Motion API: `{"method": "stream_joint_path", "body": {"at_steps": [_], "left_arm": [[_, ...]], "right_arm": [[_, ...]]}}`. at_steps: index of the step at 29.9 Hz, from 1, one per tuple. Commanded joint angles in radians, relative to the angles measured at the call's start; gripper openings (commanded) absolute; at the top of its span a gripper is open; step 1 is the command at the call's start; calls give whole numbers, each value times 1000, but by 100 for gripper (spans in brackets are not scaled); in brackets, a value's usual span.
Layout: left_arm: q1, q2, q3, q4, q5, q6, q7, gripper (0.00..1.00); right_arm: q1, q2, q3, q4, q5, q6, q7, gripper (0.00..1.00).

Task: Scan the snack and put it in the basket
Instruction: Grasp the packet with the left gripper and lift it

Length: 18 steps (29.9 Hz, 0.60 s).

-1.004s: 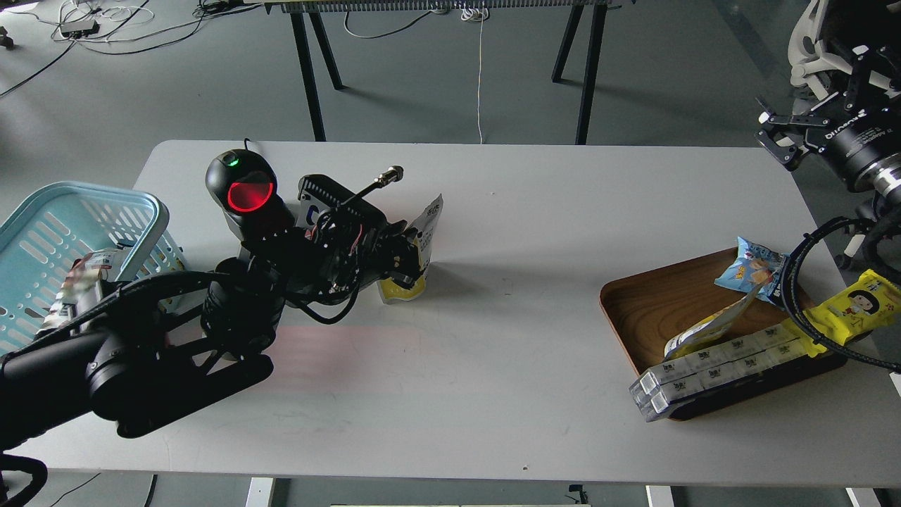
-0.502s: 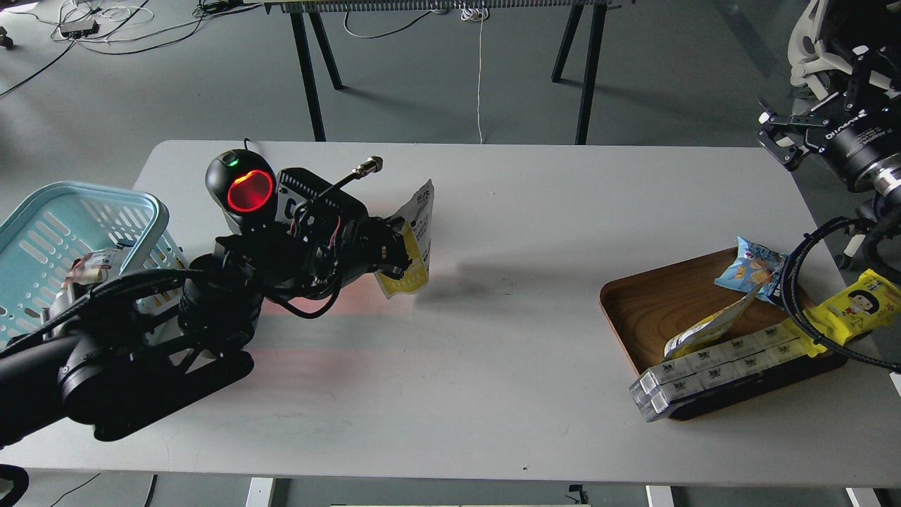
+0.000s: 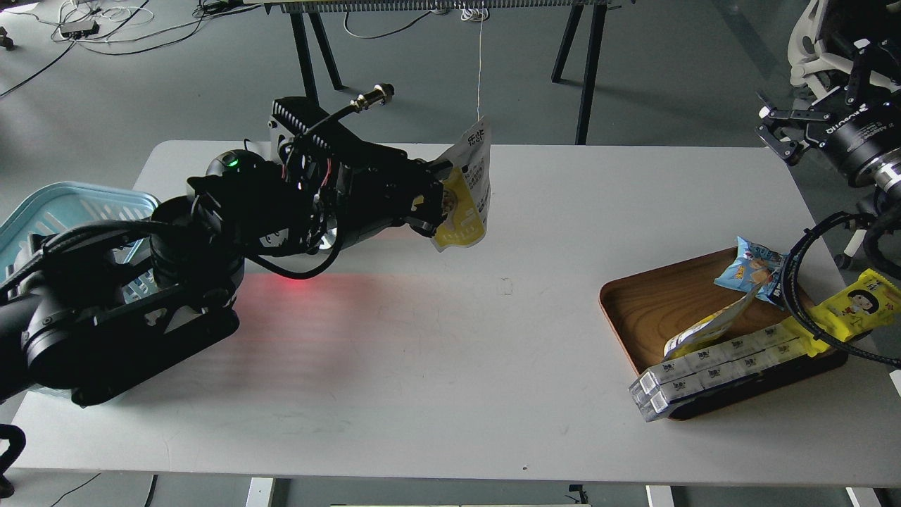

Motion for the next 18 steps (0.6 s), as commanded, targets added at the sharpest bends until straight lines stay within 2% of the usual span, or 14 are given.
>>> {"method": "stream_joint_path", "body": {"at_steps": [1, 6, 16, 18], "left_arm": [[-21, -10, -1, 0, 0, 22, -36, 0], [-67, 27, 2, 0, -1, 0, -50, 0], [-161, 176, 5, 0, -5, 0, -194, 0], [-158, 207, 7, 0, -5, 0, -205, 0]], "right_arm": [[-1, 0, 0, 0, 0, 0, 0, 98], [-2, 0, -2, 0, 0, 0, 0, 98], [2, -2, -2, -2, -2, 0, 0, 98], [2, -2, -2, -2, 0, 0, 0, 98]]}}
